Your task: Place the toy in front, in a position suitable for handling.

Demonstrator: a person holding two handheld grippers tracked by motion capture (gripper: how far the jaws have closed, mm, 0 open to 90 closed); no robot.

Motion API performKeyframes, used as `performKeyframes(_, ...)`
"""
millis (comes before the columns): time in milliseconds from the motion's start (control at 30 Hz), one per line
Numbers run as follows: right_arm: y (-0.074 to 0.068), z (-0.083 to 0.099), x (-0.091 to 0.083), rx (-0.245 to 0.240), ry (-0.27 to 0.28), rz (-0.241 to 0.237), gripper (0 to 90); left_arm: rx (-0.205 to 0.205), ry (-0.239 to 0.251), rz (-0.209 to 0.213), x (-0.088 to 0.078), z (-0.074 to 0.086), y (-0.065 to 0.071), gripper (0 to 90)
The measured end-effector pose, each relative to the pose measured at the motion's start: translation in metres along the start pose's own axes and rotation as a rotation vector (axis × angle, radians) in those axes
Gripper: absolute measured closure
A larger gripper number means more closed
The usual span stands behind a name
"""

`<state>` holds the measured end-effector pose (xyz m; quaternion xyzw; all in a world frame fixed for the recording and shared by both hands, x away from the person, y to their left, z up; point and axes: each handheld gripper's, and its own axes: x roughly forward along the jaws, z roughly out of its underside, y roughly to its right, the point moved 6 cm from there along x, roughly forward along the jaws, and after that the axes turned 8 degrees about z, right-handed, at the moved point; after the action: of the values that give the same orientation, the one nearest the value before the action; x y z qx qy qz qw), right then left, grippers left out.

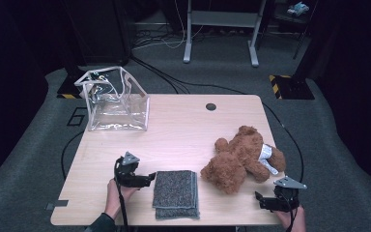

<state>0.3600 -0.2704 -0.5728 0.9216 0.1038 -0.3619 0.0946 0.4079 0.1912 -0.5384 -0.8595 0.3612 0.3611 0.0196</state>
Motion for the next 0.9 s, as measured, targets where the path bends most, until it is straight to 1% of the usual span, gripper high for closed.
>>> performKeyframes(33,-0.001,0.0,0.0,0.009,-0.005,0.001,0.0,0.017,-0.009,0.017,0.002,0.0,0.007,12.2)
performKeyframes(100,0.0,0.0,0.0,0.001,0.0,0.001,0.0,0.041,-0.002,0.026,0.005,-0.002,0.02,12.5)
performKeyframes(167,0.0,0.0,0.0,0.001,-0.001,0.001,0.0,0.053,-0.009,0.059,0.01,-0.002,0.032,12.6)
performKeyframes(233,0.0,0.0,0.0,0.001,0.001,0.001,0.0,0.087,-0.046,0.07,0.017,-0.001,0.042,12.6)
performKeyframes(300,0.0,0.0,0.0,0.001,0.0,0.001,0.0,0.093,-0.051,0.071,0.019,-0.001,0.044,12.6)
performKeyframes(333,0.0,0.0,0.0,0.001,-0.001,0.001,0.0,0.093,-0.045,0.071,0.021,-0.001,0.046,12.6)
performKeyframes(367,0.0,0.0,0.0,0.001,0.001,0.001,0.0,0.103,-0.05,0.066,0.022,-0.001,0.047,12.7)
performKeyframes(400,0.0,0.0,0.0,0.0,0.0,0.001,0.0,0.101,-0.043,0.068,0.024,-0.001,0.05,12.7)
performKeyframes(467,0.0,0.0,0.0,0.001,0.001,0.0,0.0,0.12,-0.063,0.061,0.028,0.001,0.052,14.2)
performKeyframes(500,0.0,0.0,0.0,0.001,0.0,0.001,0.0,0.127,-0.071,0.055,0.031,0.002,0.054,17.1)
performKeyframes(533,0.0,0.0,0.0,0.001,0.0,0.001,0.0,0.137,-0.079,0.046,0.032,0.003,0.054,17.1)
performKeyframes(600,0.001,0.0,0.0,-0.006,0.003,0.001,0.0,0.135,-0.098,0.033,0.038,0.009,0.056,21.3)
performKeyframes(633,0.001,0.0,0.0,-0.012,0.005,0.001,0.0,0.135,-0.098,0.033,0.038,0.009,0.056,22.8)
performKeyframes(667,0.001,0.0,0.0,-0.012,0.005,0.001,0.0,0.133,-0.095,0.024,0.039,0.01,0.055,22.8)
performKeyframes(700,0.001,0.0,0.0,-0.012,0.005,0.001,0.0,0.137,-0.093,0.019,0.04,0.011,0.055,24.5)
performKeyframes(733,0.001,0.0,0.0,-0.011,0.005,0.001,0.0,0.153,-0.106,0.011,0.039,0.013,0.054,25.9)
performKeyframes(767,0.001,0.0,0.0,-0.011,0.005,0.001,0.0,0.153,-0.106,0.011,0.039,0.013,0.054,26.6)
performKeyframes(800,0.001,0.0,0.0,-0.012,0.005,0.001,0.0,0.156,-0.093,-0.003,0.041,0.014,0.055,27.1)
performKeyframes(833,0.001,0.0,0.0,-0.005,0.002,0.0,0.0,0.166,-0.096,-0.003,0.04,0.014,0.055,27.5)
performKeyframes(867,0.001,0.0,0.0,-0.005,0.002,0.0,0.0,0.166,-0.096,-0.003,0.04,0.014,0.055,28.2)
performKeyframes(900,0.0,0.0,0.0,-0.001,0.002,0.001,0.0,0.163,-0.093,-0.012,0.04,0.015,0.056,28.2)
